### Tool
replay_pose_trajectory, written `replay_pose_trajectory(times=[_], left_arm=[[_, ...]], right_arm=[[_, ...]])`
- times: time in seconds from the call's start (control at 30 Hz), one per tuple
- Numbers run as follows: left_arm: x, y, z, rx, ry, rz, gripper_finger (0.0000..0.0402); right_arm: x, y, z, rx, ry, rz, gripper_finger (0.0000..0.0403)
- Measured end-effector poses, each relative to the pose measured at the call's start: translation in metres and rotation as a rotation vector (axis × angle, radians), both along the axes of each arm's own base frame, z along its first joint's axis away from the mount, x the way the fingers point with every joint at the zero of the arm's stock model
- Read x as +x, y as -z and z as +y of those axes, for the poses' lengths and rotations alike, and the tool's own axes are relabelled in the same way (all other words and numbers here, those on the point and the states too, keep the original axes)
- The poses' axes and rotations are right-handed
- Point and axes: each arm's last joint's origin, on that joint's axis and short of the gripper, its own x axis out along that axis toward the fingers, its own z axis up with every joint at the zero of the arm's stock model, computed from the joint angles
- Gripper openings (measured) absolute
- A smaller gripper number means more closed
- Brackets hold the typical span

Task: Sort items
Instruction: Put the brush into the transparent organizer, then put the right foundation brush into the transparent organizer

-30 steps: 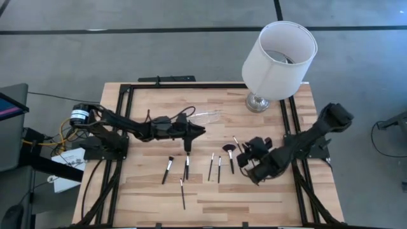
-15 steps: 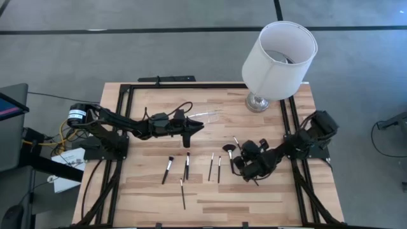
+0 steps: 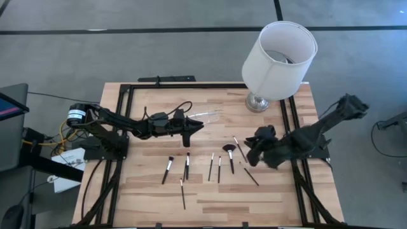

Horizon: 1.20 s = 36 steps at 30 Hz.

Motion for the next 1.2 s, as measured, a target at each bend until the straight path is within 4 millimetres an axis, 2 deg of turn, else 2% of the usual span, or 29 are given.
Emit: replay_pose_trajectory(times=[0.1,0.2,0.3,0.43,0.63,0.73,0.83,0.97,1.2], left_arm=[[0.0,0.0,0.0,0.0,-0.001,0.0,0.0076],[0.0,0.0,0.0,0.0,-0.001,0.0,0.0076],[0.0,0.0,0.0,-0.001,-0.001,0.0,0.0076],[0.0,0.0,0.0,-0.003,-0.001,0.0,0.0076],[0.0,0.0,0.0,-0.003,0.001,0.0,0.0076],[0.0,0.0,0.0,-0.002,0.001,0.0,0.0076],[0.0,0.0,0.0,-0.001,0.001,0.0,0.0076],[0.0,0.0,0.0,0.0,0.001,0.001,0.0076],[0.0,0.0,0.0,0.0,0.001,0.001,0.0076]], right_arm=[[-0.012,-0.011,-0.004,0.036,-0.017,-0.046,0.0061],[-0.016,-0.017,-0.011,0.051,-0.001,-0.074,0.0061],[-0.016,-0.017,-0.019,0.058,-0.042,-0.014,0.0061],[-0.008,-0.009,-0.026,0.079,0.035,0.03,0.0062],[0.014,0.017,-0.022,0.039,0.096,0.159,0.0085],[0.027,0.036,-0.015,0.021,0.131,0.222,0.0106],[0.036,0.054,-0.005,-0.073,0.184,0.227,0.0125],[0.042,0.076,0.011,-0.166,0.269,0.179,0.0138],[0.046,0.12,0.039,-0.146,0.295,0.229,0.014]])
